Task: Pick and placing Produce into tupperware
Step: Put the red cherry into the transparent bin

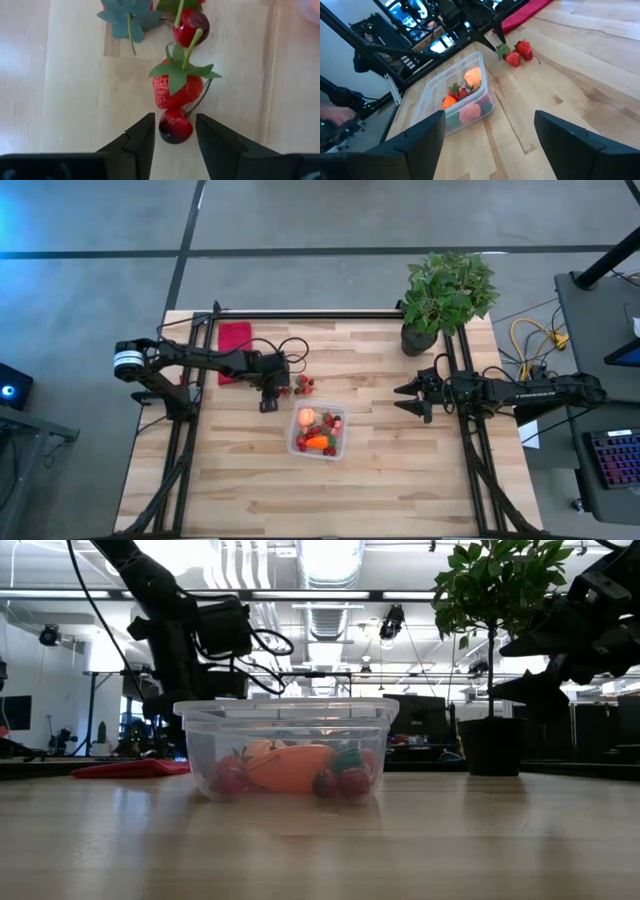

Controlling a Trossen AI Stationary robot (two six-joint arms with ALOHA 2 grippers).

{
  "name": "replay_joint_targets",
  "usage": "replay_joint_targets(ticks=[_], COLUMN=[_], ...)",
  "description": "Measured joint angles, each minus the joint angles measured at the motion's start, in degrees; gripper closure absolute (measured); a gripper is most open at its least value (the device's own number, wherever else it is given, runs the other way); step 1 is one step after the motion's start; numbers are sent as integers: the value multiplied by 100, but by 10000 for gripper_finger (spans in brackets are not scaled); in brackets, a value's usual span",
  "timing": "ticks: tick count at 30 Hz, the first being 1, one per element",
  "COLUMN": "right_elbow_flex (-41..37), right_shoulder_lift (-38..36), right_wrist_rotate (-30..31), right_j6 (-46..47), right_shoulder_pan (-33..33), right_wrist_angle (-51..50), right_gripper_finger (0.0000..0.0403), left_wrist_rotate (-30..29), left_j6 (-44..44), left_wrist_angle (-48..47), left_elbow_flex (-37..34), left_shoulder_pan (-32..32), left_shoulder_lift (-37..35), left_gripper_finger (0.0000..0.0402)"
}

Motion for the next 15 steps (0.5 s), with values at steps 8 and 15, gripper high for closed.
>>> replay_joint_targets(ticks=[8, 15], right_elbow_flex=[1, 0], right_shoulder_lift=[0, 0], right_wrist_rotate=[-1, 0], right_j6=[0, 0], right_shoulder_pan=[1, 0], right_wrist_angle=[0, 0], right_gripper_finger=[112, 107], left_wrist_rotate=[42, 46], left_j6=[-161, -302], left_wrist_angle=[-8, 19], left_elbow_flex=[-169, -130], left_shoulder_pan=[0, -4], left_shoulder_lift=[0, -1], left_gripper_finger=[275, 275])
